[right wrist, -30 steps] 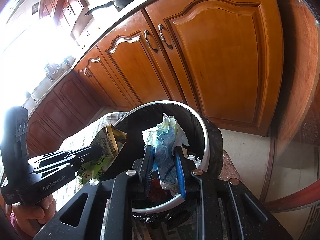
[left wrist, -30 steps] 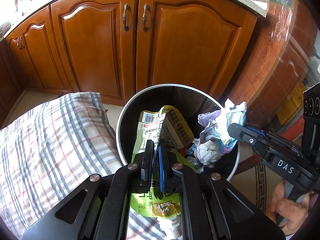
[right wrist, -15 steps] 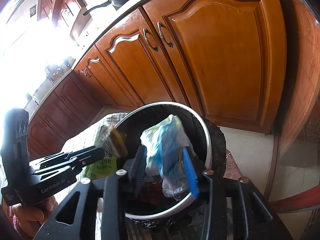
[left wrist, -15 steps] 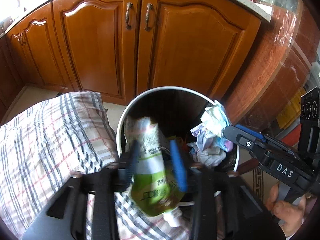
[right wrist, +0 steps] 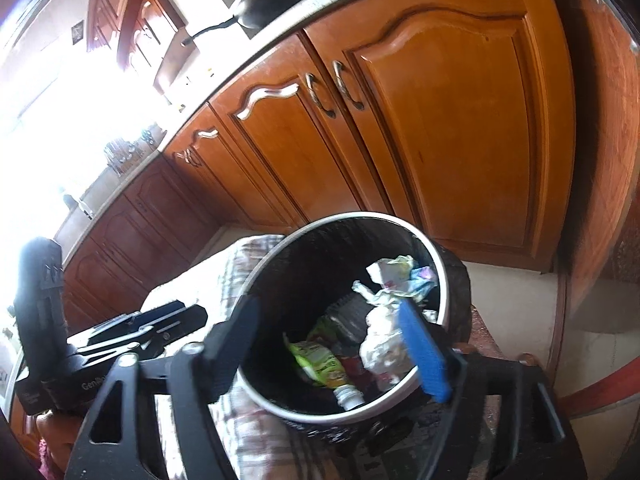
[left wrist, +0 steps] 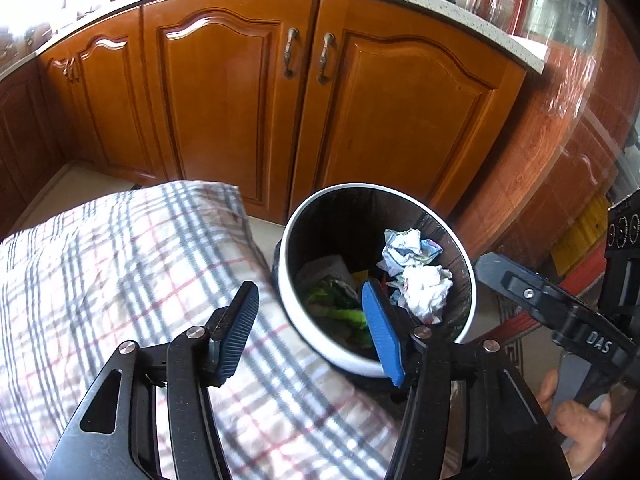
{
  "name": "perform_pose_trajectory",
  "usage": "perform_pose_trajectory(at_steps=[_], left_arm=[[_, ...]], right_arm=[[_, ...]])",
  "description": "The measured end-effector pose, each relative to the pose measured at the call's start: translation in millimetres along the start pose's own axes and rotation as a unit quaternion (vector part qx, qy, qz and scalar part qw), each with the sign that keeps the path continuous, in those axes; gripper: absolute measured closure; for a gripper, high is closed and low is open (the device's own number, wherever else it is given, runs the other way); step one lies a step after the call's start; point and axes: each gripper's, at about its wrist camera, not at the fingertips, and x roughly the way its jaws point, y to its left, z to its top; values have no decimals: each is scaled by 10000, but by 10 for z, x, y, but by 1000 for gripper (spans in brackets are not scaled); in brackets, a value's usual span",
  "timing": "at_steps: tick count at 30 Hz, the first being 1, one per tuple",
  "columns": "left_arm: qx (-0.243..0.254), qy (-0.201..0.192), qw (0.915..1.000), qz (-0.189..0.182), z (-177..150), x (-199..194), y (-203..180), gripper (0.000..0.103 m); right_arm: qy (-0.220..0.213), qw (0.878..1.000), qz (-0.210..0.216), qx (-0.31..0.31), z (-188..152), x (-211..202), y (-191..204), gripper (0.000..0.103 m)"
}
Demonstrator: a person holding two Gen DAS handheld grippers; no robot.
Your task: Collect trash
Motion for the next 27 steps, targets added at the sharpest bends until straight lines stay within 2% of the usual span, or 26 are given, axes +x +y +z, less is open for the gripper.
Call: perform_pose_trajectory(at_steps=[2, 6, 18, 23, 26, 27], left_arm=[[-121, -86, 9999, -57, -87, -107, 72, 42], [-337, -253, 9990, -119, -314, -338, 192, 34], [-715, -621, 9947, -394, -1036, -923, 392, 29], [-623, -974, 9929, -275, -1215, -1208, 371, 24], [-590, -1403, 9883, -63, -1223, -1476, 347, 11], [-564, -1659, 9845, 16, -1230, -1606, 332, 5]], right_arm=[[-59, 10000, 48, -28, -41, -65, 77, 21], [-211, 9997, 128, -66, -191, -233, 234, 13], [-489, 9985, 23, -231, -814, -620, 607, 7], [-590, 9971, -139, -461, -1001, -773, 747, 7], [-763, 9945, -218, -680, -1010, -934, 878, 4], [-870, 9930, -238, -768, -994, -1006, 927, 2]])
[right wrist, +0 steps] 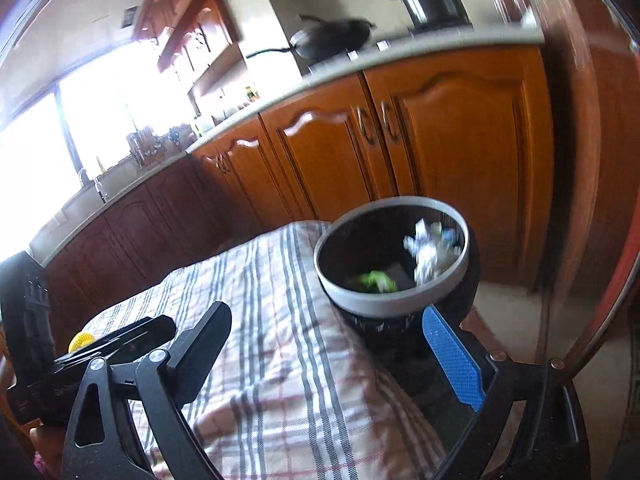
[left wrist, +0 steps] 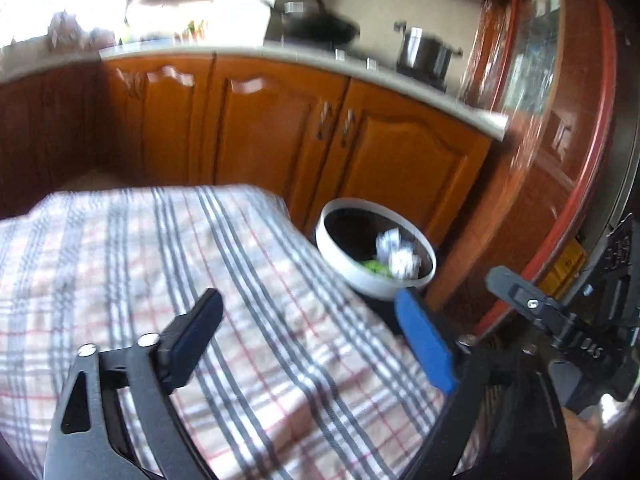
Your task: Collect trash
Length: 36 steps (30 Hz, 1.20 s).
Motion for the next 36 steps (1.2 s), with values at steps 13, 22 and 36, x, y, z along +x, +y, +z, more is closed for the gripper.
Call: perform_pose_trajectory(at_steps=[13, 22, 36], left_arm=[[547, -1073, 9889, 867, -241, -460, -26, 0], [576, -1019, 9873, 1074, -433, -472, 17, 0], [623, -994, 9842, 1327, -516, -569, 117, 0]], right_arm=[[-1195, 9888, -562, -691, -107, -511, 264, 0], [-1071, 9869, -834, -871, -422, -372, 423, 0], [-1023, 9856, -853, -1040, -497, -410, 592, 0]])
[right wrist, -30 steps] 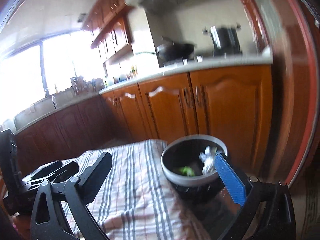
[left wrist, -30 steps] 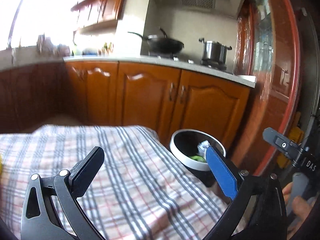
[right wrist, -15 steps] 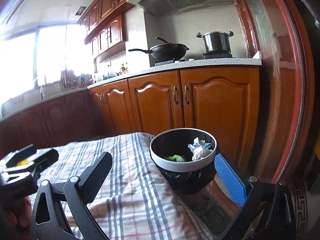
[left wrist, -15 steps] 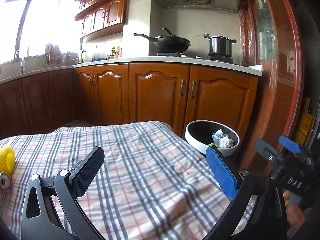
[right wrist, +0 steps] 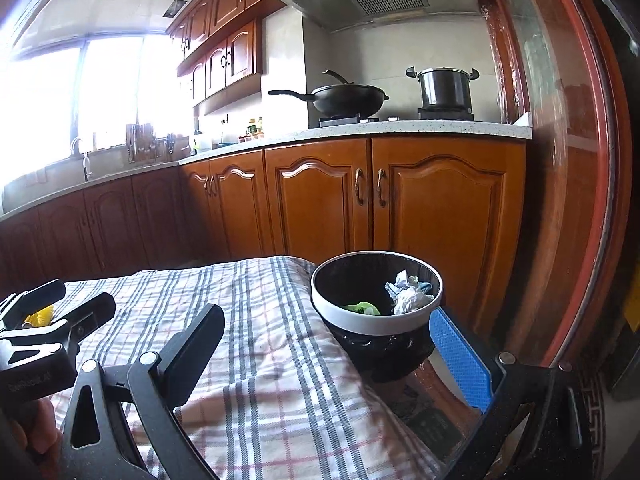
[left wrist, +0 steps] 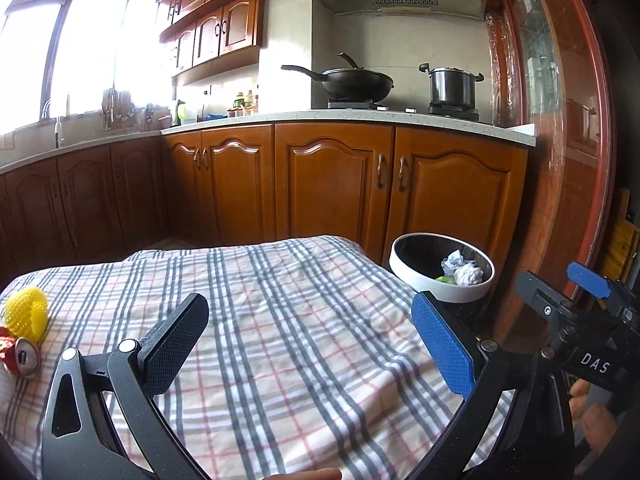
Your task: Collect trash
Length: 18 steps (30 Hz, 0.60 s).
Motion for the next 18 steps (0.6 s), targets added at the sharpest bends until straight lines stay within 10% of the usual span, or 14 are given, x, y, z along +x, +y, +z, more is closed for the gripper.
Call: perform_pose_trajectory(at_steps=[18], left_arm=[[245, 2, 9996, 114, 11, -61, -60, 0]], right_arm=[[44, 9997, 170, 160, 10, -22, -19, 0]])
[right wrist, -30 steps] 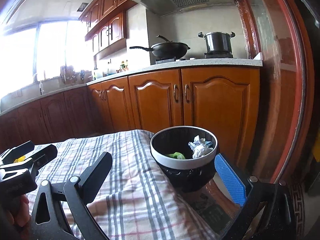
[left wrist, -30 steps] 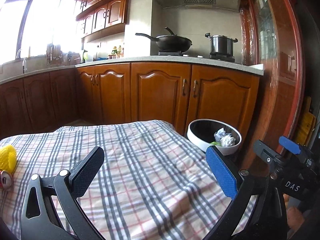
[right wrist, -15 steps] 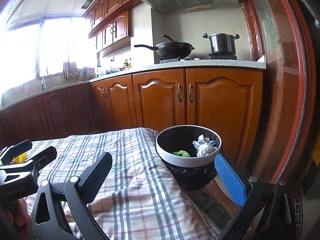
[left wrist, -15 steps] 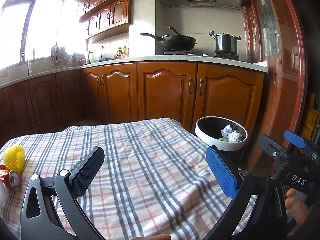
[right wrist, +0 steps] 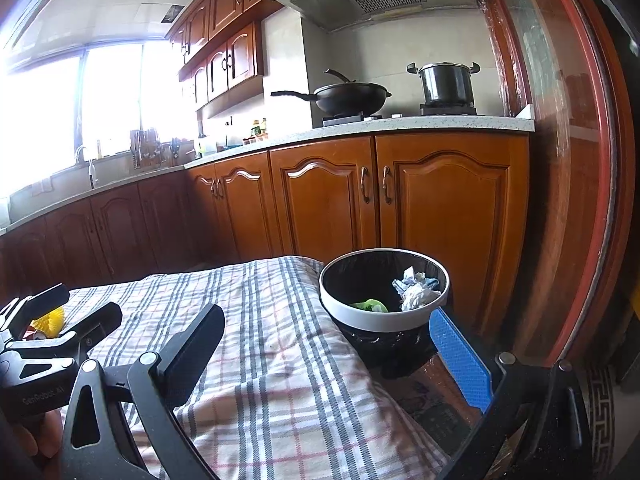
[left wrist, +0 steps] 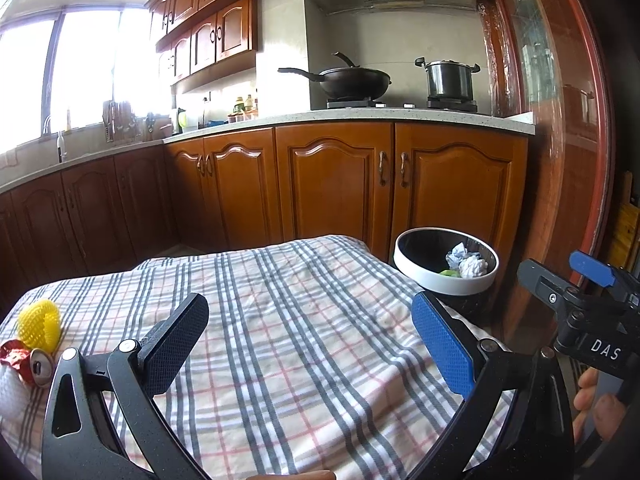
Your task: Collect trash
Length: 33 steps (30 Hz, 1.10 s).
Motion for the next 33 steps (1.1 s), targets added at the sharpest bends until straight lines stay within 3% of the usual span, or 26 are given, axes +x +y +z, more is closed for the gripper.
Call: perform_pose_trajectory(at_steps=[33], left_arm=[[-147, 36, 9998, -116, 25, -6, 75, 0]], right_arm=[[53, 10000, 29, -14, 17, 6, 27, 0]])
